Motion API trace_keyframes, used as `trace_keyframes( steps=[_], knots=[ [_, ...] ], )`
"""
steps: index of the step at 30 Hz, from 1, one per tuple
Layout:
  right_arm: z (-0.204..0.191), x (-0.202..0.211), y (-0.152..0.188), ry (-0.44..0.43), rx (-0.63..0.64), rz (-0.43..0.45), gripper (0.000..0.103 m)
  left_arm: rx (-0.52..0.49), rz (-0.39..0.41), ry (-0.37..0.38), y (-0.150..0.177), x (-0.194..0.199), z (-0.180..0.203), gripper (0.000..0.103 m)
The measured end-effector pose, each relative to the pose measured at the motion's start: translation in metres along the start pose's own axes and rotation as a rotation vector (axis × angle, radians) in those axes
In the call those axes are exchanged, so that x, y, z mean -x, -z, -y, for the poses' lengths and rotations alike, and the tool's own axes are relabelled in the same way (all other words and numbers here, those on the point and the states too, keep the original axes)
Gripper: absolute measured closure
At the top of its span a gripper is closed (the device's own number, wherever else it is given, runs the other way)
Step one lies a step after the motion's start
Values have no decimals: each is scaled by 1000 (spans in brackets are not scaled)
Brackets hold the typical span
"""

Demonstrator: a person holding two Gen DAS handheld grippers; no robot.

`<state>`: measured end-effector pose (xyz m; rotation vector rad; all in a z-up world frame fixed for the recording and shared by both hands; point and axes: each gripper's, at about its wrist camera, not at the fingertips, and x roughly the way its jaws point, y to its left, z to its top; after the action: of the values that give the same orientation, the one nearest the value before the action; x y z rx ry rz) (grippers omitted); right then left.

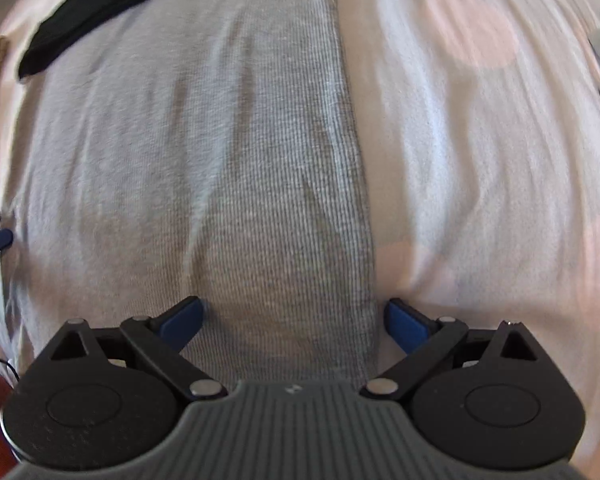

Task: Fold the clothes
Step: 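Move both grippers over the grey shirt toward its hem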

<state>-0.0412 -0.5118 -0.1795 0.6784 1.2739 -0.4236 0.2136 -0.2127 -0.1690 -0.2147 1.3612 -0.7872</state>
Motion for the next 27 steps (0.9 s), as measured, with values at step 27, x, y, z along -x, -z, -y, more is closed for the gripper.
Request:
trace_keyframes(
  steps=[27],
  knots=[
    [86,25,45,-440,-168,252,46,-324,-84,-379,61,39,62,50]
  ],
)
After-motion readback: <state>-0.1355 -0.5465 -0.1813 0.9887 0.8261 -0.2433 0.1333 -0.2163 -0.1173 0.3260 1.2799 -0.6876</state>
